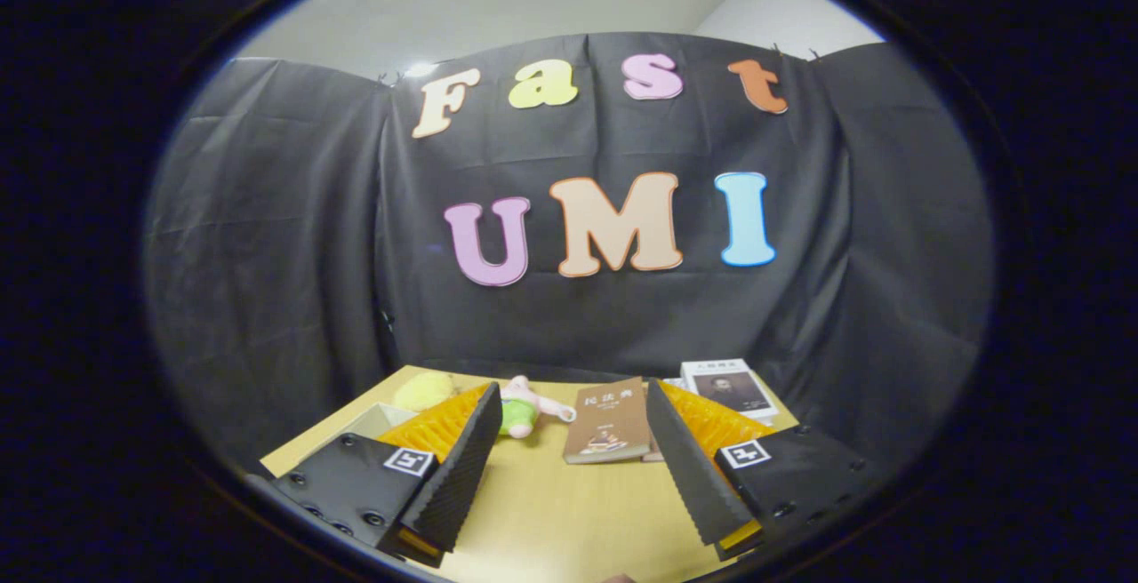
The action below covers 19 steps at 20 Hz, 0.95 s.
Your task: Open the storage box then place both shoes into the box .Put the left shoe in first, then the right shoe, with the right side of both shoes facing outward in a uniform manner.
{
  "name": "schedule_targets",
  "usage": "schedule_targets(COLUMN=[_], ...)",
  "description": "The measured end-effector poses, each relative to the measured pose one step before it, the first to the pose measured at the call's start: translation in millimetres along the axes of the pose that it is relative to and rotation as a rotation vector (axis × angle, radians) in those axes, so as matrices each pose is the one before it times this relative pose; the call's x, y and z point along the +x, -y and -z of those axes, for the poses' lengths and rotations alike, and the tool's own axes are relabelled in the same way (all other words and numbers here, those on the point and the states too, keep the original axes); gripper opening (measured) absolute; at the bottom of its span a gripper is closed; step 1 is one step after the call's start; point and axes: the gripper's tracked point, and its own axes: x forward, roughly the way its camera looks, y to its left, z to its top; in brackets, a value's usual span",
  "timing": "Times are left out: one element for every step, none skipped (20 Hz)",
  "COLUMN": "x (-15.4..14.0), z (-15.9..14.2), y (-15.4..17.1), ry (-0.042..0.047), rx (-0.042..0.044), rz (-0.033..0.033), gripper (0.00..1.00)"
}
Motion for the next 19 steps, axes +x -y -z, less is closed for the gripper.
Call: schedule_targets(x=[-2.52, -3.90, -4.17, -3.38, -1.57, -1.68, -2.01, -2.46, -1.21, -0.33, -1.62, 0.28, -0.58, -1.36, 0.24, -0.34, 1.20, -0.05, -0.46], z=[-6.85, -6.86, -5.64, -5.32, -4.77, -3.48, -2.07, -2.91, -3.92, -3.67, -1.16, -1.20, -0.40, -0.20, -1.62, -2.14, -0.76, -0.39, 0.03], y=[11.07, 9.96, 8.29, 7.85, 8.35, 7.74, 8.08, 4.94, 5.00, 3.36, 2.96, 2.21, 0.67, 0.52, 0.01, -0.85, 0.30, 0.33, -0.97], ry=[0.02640, 0.02256, 0.02478, 0.02283, 0.02086, 0.01298, 0.00491, 0.00821, 0.01140, 0.01034, 0.00928, 0.00297, 0.00290, 0.00217, 0.00470, 0.00516, 0.00481, 0.00428, 0.00022], rx=[-0.00276, -0.00379, -0.00046, 0.00231, 0.00301, 0.00353, 0.00655, 0.00955, 0.00812, 0.00300, -0.00006, -0.00119, 0.00208, 0.00465, 0.00751, 0.00686, 0.00400, -0.00007, -0.00205], rz=[0.01763, 0.01359, 0.00888, 0.00888, 0.00991, 0.01459, 0.01686, 0.01084, 0.00742, 0.00799, 0.00926, 0.00584, 0.00343, 0.00141, 0.00035, 0.00160, 0.00188, 0.00323, 0.00009], gripper=[1.00, 1.00, 1.00, 1.00, 1.00, 1.00, 1.00, 1.00, 1.00, 1.00, 1.00, 1.00, 1.00, 1.00, 1.00, 1.00, 1.00, 1.00, 1.00])
